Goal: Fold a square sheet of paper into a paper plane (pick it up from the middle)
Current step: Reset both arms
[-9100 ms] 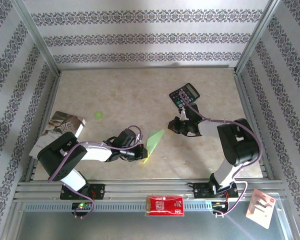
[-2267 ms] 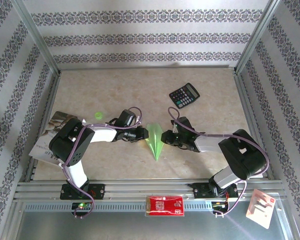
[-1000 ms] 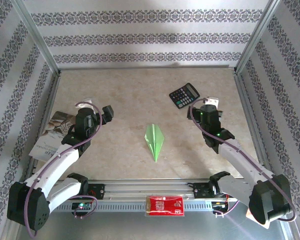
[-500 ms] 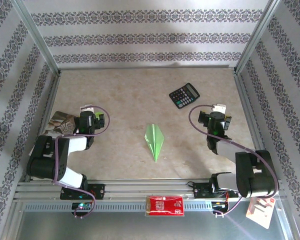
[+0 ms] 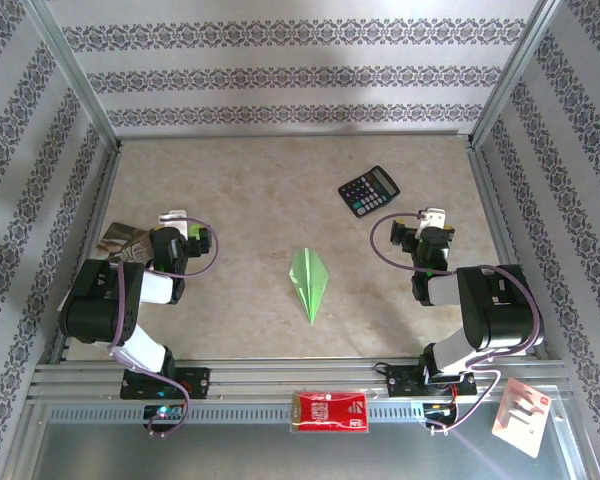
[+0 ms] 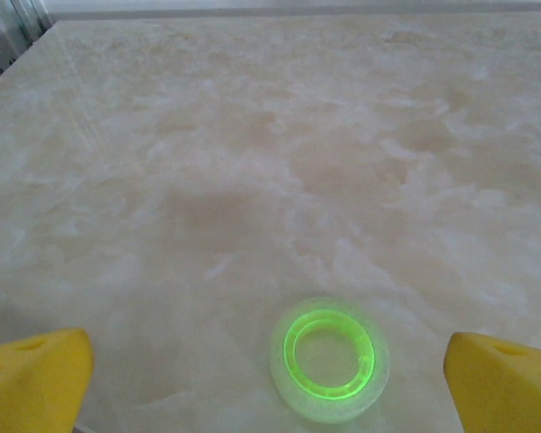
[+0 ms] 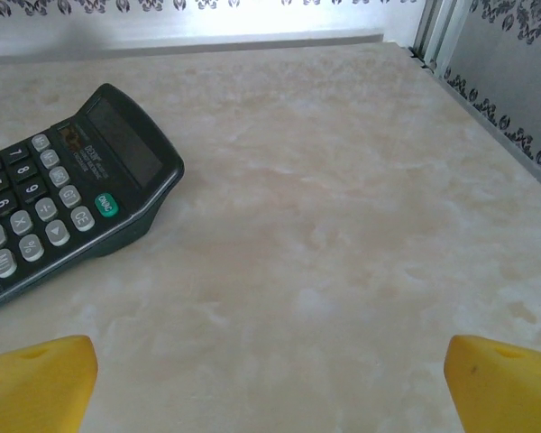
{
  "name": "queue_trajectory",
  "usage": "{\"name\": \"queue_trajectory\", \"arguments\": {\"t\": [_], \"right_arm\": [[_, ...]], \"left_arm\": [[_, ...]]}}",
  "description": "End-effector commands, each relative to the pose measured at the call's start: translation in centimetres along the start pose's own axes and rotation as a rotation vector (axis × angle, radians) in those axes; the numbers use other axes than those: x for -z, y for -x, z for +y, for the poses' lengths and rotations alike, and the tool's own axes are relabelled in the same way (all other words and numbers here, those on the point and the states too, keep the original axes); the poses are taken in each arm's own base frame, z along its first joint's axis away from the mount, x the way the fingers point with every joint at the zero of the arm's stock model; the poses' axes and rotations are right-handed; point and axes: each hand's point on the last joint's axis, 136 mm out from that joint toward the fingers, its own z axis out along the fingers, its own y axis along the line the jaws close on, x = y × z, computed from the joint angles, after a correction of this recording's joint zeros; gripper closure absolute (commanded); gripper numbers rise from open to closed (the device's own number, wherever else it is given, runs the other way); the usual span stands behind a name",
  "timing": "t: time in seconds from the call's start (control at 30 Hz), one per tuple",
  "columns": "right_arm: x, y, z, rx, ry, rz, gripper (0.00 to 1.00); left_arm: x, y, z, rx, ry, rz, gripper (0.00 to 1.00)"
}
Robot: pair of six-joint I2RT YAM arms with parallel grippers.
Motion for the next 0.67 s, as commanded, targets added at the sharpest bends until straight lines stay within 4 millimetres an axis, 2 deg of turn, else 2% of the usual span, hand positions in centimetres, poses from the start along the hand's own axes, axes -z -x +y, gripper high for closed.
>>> {"name": "queue_trajectory", "arguments": {"t": [0.0, 0.47, 0.53, 0.63], "right_arm": [[0.0, 1.8, 0.7, 0.007, 0.025, -0.060, 0.02], [0.0, 1.3, 1.1, 0.028, 0.037, -0.045, 0.02], [-0.4, 2.6, 1.3, 0.021, 0.040, -0.071, 0.02], [-0.3, 2.6, 1.3, 0.022, 0.041, -0.071, 0.02]], "left_arm": [[0.0, 1.8, 0.1, -0.004, -0.007, -0.070, 0.00], [-0.2, 1.8, 0.1, -0.005, -0.005, -0.065, 0.00], [-0.2, 1.8, 0.1, -0.005, -0.005, -0.065, 0.00], [-0.2, 1.8, 0.1, -0.005, -0.005, -0.065, 0.00]]}}
